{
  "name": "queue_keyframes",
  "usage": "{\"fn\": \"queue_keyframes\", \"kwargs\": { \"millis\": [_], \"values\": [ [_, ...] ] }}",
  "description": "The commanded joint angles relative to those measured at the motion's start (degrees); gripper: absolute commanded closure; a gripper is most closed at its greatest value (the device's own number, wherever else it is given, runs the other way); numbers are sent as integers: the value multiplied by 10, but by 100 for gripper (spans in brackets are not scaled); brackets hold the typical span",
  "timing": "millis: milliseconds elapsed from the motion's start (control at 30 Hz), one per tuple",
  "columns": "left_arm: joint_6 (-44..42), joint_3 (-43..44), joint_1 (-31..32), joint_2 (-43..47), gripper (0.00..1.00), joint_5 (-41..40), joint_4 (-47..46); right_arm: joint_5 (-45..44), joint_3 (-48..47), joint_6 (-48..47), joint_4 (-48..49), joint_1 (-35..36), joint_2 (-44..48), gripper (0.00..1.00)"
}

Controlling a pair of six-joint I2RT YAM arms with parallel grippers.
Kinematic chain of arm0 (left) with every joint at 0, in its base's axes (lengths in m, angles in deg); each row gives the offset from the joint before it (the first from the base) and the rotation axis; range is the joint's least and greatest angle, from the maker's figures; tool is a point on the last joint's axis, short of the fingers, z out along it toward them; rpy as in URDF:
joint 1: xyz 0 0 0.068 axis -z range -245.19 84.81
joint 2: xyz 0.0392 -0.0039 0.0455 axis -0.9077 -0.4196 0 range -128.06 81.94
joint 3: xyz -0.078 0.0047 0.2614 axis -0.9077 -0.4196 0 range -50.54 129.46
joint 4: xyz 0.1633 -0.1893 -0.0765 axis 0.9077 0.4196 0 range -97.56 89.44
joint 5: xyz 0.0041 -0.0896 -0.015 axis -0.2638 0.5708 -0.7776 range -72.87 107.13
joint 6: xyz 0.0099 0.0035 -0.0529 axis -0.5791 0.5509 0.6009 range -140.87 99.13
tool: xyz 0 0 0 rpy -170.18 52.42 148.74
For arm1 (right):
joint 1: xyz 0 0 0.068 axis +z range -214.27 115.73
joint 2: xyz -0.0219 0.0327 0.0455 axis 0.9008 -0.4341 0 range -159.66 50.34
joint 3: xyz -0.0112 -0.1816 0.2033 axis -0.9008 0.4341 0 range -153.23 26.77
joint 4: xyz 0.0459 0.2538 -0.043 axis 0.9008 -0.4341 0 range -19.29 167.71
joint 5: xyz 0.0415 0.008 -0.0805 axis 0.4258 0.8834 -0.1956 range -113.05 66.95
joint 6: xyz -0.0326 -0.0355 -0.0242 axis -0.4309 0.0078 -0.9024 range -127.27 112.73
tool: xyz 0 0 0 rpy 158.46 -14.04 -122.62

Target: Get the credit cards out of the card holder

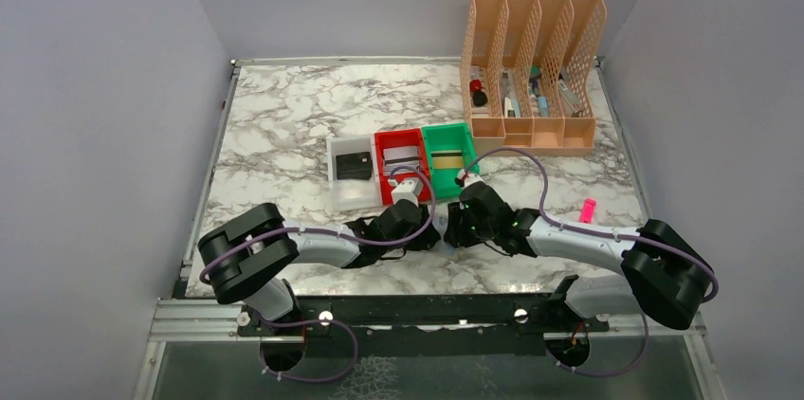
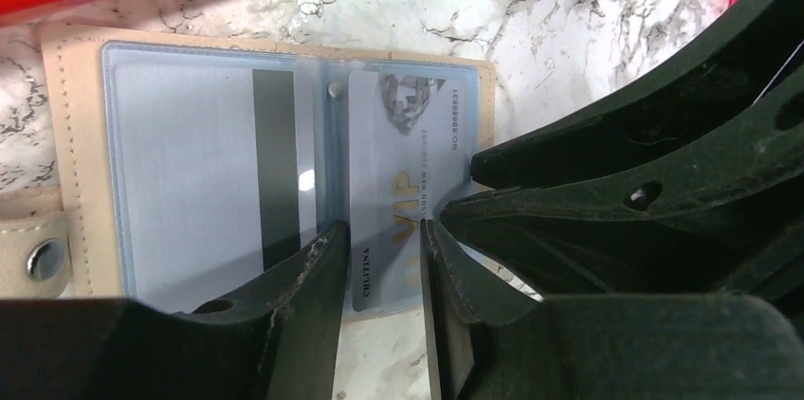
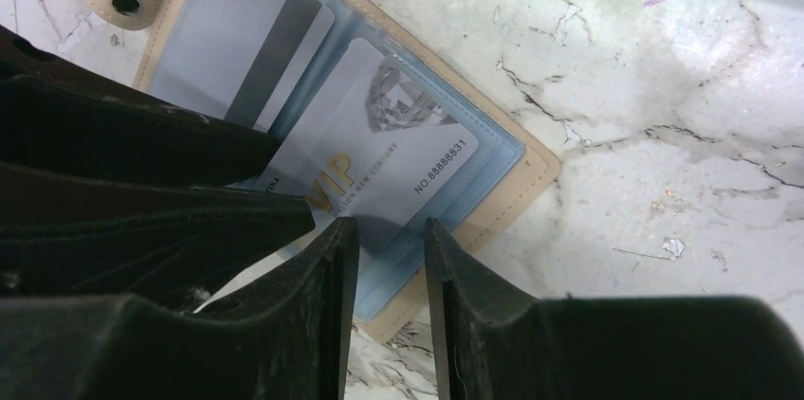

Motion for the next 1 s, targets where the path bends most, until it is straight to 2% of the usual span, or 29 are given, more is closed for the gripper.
{"fn": "queue_keyframes", "kwargs": {
  "millis": [0,400,533,833,967],
  "values": [
    [8,-5,-1,-8,66,45,-40,-10,20,20,-38,1,-5,64],
    [41,-44,1,16,90,61,-91,-15,30,47,-42,1,10,67],
    [55,-58,16,29,92,51,-96,-10,35,41,-40,0,25,67],
    [114,-95,79,58,94,-14,-98,73,51,-3,9,1,57,67],
    [135,-120,84,75,94,-44,-99,78,47,-6,5,1,52,67]
  ]
}}
